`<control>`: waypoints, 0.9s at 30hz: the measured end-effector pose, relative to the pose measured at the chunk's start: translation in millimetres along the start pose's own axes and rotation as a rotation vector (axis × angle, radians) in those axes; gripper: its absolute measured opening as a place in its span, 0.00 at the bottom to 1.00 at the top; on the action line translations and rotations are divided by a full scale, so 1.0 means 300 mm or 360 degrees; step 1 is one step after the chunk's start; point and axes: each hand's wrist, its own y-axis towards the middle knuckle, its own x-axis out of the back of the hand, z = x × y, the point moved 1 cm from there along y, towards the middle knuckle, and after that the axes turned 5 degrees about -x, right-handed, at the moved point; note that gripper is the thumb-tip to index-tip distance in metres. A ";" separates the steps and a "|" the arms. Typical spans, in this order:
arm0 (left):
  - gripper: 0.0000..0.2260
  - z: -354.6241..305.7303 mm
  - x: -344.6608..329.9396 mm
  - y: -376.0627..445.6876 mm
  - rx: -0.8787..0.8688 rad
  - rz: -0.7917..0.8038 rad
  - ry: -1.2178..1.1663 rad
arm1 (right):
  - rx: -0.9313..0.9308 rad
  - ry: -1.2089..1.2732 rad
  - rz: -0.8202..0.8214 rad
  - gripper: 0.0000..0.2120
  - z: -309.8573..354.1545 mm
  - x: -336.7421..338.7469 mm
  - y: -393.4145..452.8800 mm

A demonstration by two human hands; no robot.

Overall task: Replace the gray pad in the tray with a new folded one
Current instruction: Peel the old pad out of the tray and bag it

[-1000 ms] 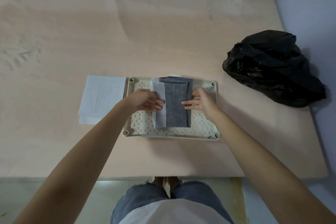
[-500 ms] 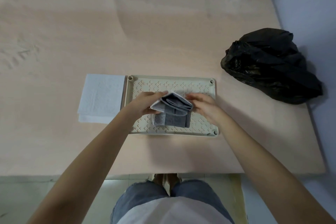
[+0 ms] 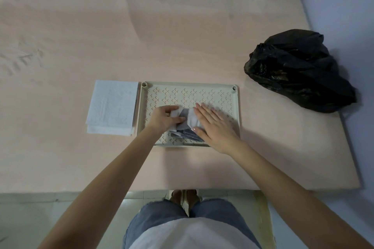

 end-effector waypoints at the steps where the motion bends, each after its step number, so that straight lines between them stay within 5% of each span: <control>1: 0.24 0.005 -0.001 -0.006 -0.0010 -0.0024 -0.0028 | 0.0026 -0.0081 0.0004 0.34 -0.004 -0.020 -0.002; 8: 0.24 0.033 -0.011 -0.029 -0.0245 -0.0133 0.0171 | 0.0111 -0.0260 0.0053 0.33 -0.027 -0.058 0.042; 12: 0.21 0.058 -0.010 -0.044 -0.0856 -0.0424 0.1117 | 0.0207 -0.0335 0.0097 0.33 -0.046 -0.063 0.046; 14: 0.28 0.071 -0.035 -0.045 -0.1060 -0.0195 0.1463 | 0.0240 -0.0353 0.0128 0.36 -0.053 -0.058 0.046; 18: 0.37 0.099 -0.085 -0.048 -0.1015 0.0120 0.1819 | 0.0247 -0.0473 0.0182 0.39 -0.055 -0.052 0.051; 27: 0.35 0.125 -0.090 -0.034 -0.1016 0.0153 0.1890 | 0.0406 -0.0284 0.0156 0.35 -0.050 0.008 0.035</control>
